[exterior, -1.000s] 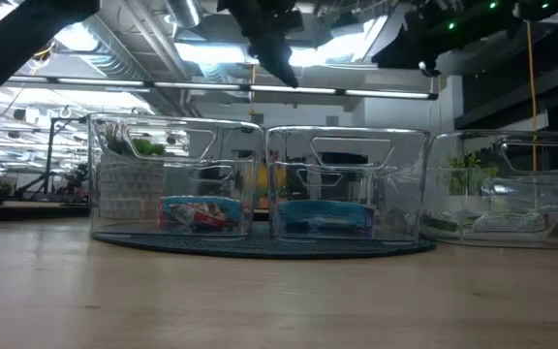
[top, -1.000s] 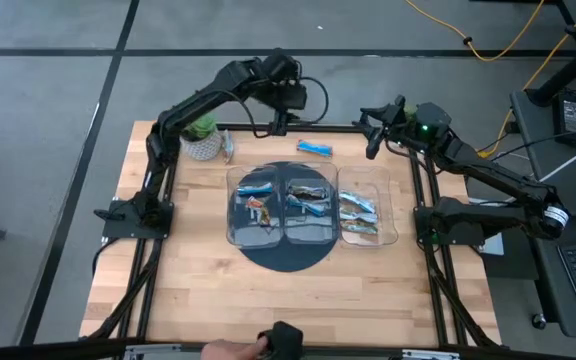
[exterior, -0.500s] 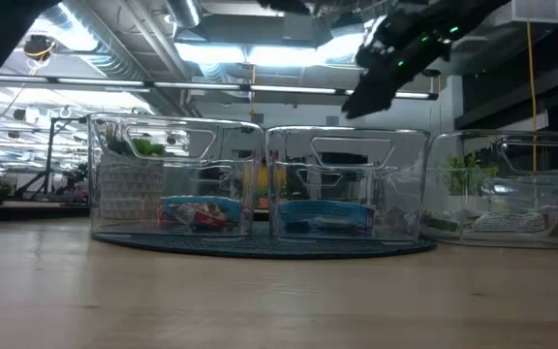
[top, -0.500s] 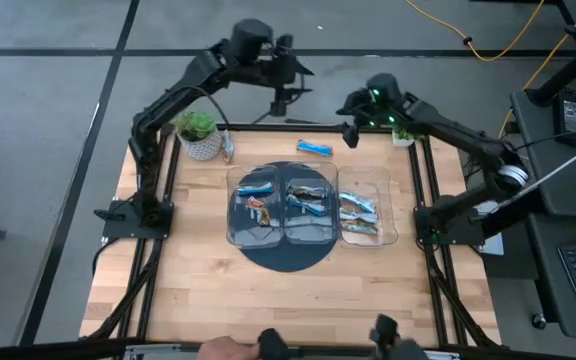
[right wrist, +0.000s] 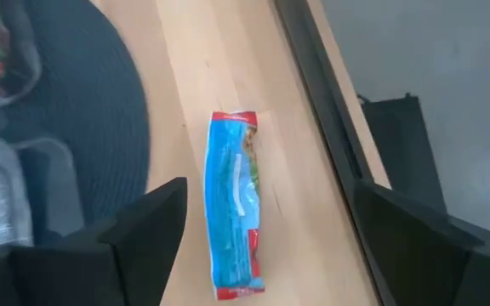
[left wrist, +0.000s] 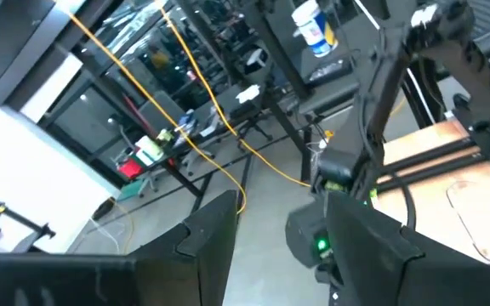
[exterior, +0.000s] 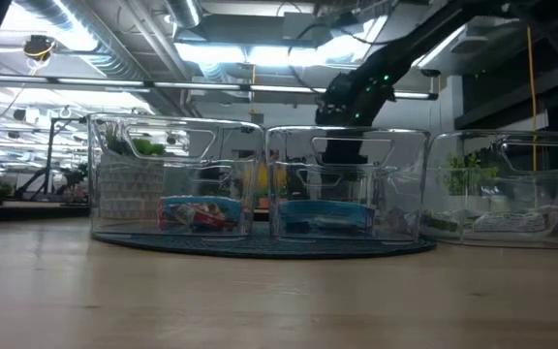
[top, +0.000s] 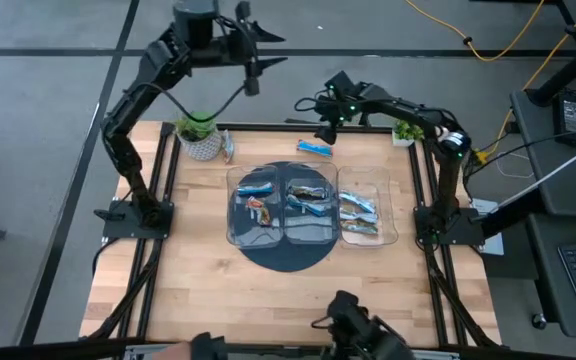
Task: Pick and place Granola Bars by type
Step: Put the red granola bar into the left transparent bin
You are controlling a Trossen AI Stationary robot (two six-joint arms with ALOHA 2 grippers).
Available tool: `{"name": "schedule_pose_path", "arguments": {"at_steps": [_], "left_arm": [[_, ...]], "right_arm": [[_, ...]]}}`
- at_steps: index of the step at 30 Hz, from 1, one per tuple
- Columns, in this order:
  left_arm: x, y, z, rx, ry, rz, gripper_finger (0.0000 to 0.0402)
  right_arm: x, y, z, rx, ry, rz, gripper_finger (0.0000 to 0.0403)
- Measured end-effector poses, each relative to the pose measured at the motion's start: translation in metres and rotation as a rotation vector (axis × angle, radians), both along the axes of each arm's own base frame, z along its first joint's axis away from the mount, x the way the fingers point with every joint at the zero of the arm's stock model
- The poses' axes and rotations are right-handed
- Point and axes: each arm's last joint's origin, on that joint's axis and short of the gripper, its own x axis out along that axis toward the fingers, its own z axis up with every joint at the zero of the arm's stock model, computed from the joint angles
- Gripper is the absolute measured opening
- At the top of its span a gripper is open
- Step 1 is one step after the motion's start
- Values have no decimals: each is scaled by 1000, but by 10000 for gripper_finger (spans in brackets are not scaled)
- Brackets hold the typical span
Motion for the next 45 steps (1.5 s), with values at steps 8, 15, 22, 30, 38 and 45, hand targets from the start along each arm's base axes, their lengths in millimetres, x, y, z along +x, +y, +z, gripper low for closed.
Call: {"name": "schedule_pose_path", "arguments": {"at_steps": [8,15,22,30,38,45], "left_arm": [[-8,1,4,-24,-15,23,171],[-8,1,3,-21,-13,23,171],[-8,1,2,-44,-7,24,171],[-9,0,0,-86,3,29,171],[-8,0,0,-103,-3,31,171],[-7,-2,0,-106,-3,23,171]], "right_arm": [[19,3,-32,54,59,36,334],[35,12,-66,76,146,59,334],[38,11,-89,57,237,36,312],[38,10,-90,50,235,33,225],[39,11,-90,56,232,34,90],[39,11,-87,68,239,35,13]]}}
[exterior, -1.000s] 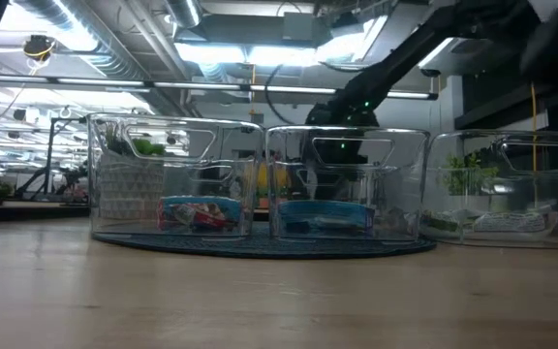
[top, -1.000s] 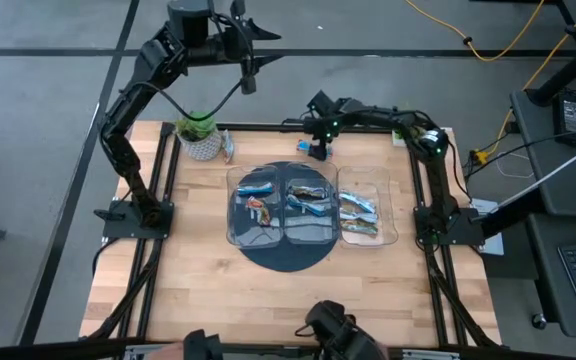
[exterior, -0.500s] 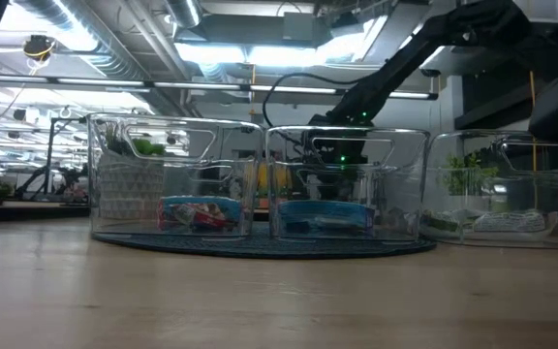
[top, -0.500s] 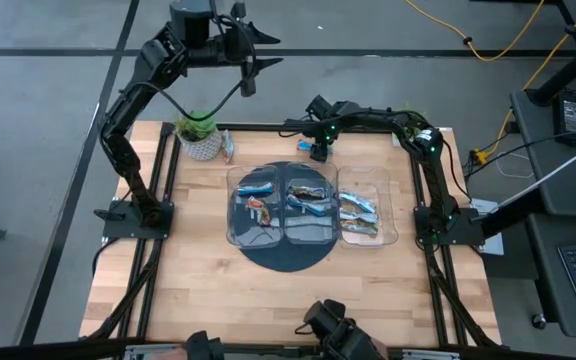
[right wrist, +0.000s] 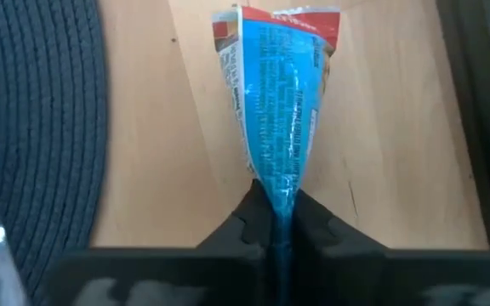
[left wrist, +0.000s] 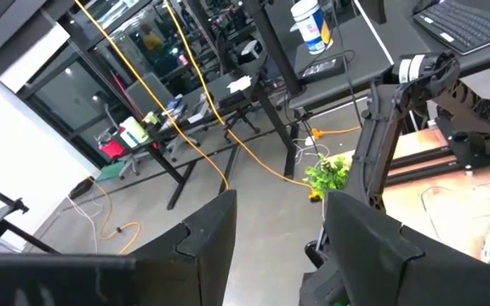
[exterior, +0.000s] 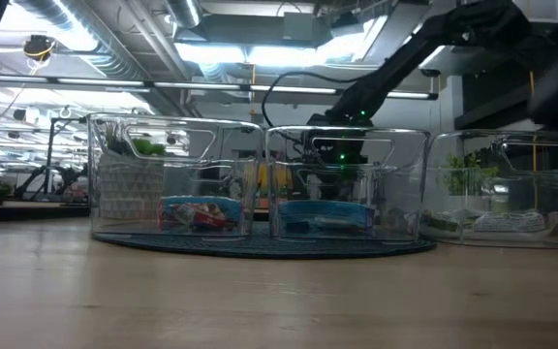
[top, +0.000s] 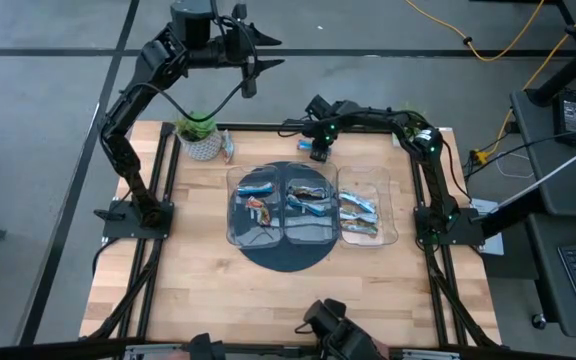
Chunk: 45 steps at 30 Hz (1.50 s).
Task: Pick and place Granola Bars by type
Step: Put the red granola bar into the left transparent bin
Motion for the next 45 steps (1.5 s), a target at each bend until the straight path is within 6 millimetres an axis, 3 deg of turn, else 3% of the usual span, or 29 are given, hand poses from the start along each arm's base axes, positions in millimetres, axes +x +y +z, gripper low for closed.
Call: {"name": "schedule_pose_path", "arguments": {"at_steps": [5,10,15,23,33,41,45], "left_arm": [[0,0,0,-9,-3,2,171],[1,-2,0,-17,-1,-5,171],[1,-2,-4,-42,31,-3,171],[-4,1,-11,-23,119,78,171],[-20,20,-16,-35,183,266,171],[-30,30,-21,-122,179,241,171],[-27,38,-33,-222,160,146,171]], "right_arm": [[4,-7,18,-12,-10,-5,34],[6,-18,49,-31,-32,-22,11],[3,-27,80,-35,-35,-41,24],[-9,-23,108,52,-13,-41,15],[-34,13,167,-11,-115,-8,14],[-60,55,224,-163,-303,35,10],[-81,73,241,-294,-370,-32,14]]}}
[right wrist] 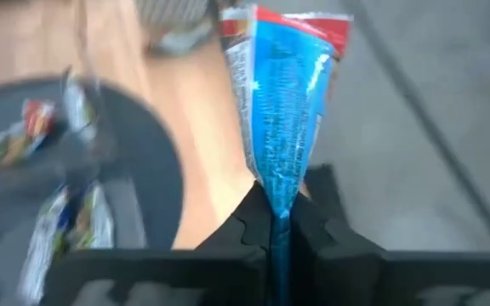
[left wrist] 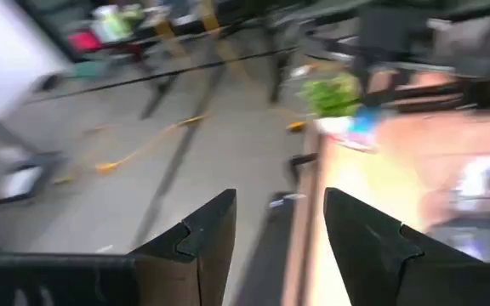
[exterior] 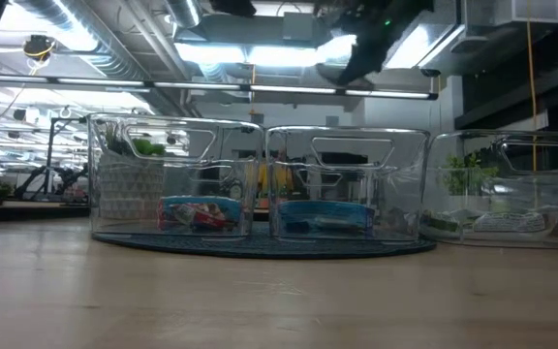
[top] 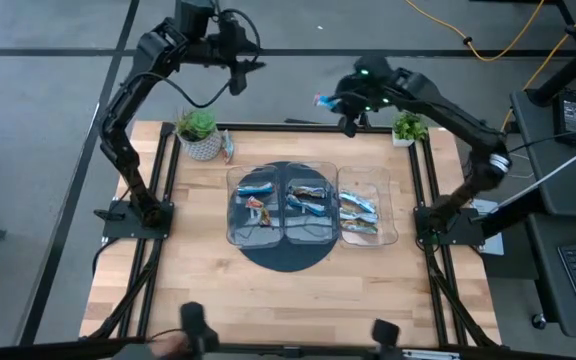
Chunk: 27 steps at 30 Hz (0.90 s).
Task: Pick and place Granola Bars by type
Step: Put the red granola bar into the left transparent bin
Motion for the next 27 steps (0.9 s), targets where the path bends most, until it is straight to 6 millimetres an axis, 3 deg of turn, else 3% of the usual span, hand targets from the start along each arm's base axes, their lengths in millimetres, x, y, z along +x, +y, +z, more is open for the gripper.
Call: {"name": "schedule_pose_path", "arguments": {"at_steps": [4,10,14,19,27], "left_arm": [[13,7,-23,-103,-11,-159,171],[36,11,-42,-109,-82,-341,186],[52,7,-44,-89,-156,-436,220],[67,4,-44,-84,-219,-486,266],[82,-7,-43,-88,-266,-533,290]], "right_arm": [[-22,17,4,-65,-154,-59,13],[-41,39,-12,-83,-430,-58,13],[-39,53,-23,-138,-602,-5,16],[-33,66,-20,-222,-797,64,9],[-27,75,-15,-253,-845,90,13]]}}
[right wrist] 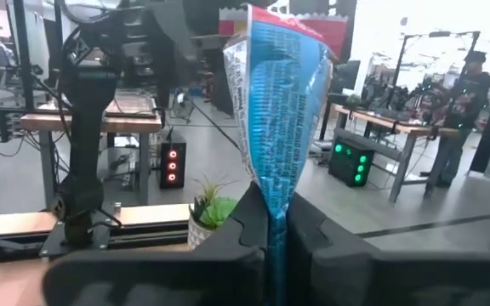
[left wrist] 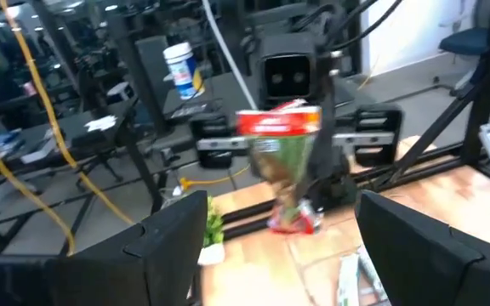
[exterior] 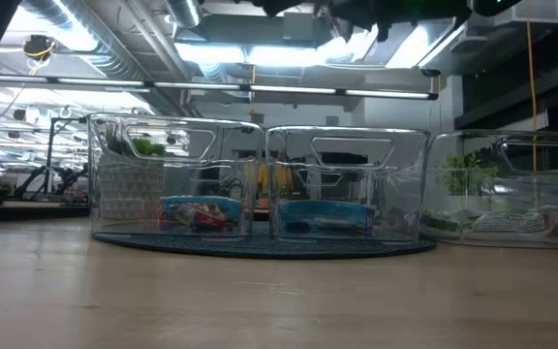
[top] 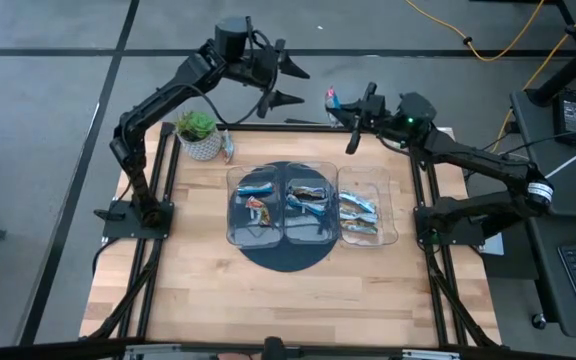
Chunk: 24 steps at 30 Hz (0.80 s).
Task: Pick and place Granola Bars by type
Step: Put the red granola bar into the left transparent bin
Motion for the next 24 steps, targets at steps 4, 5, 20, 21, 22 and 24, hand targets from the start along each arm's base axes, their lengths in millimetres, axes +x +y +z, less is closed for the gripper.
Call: {"name": "schedule_pose_path", "arguments": {"at_steps": [4,5,20,21,22,24], "left_arm": [[8,-12,2,-7,-16,-34,290],[10,-15,2,-2,-18,-43,290],[42,-32,-1,-30,-84,-58,290],[45,-33,-2,-40,-87,-60,290],[47,-32,-2,-47,-94,-60,290],[49,-33,-3,-56,-102,-63,290]], "right_arm": [[2,4,1,-32,-6,12,10],[2,5,3,-39,-16,14,11],[7,17,9,-116,-62,62,14],[7,17,9,-116,-62,63,14],[7,17,9,-117,-62,63,12],[7,17,9,-117,-63,63,11]]}}
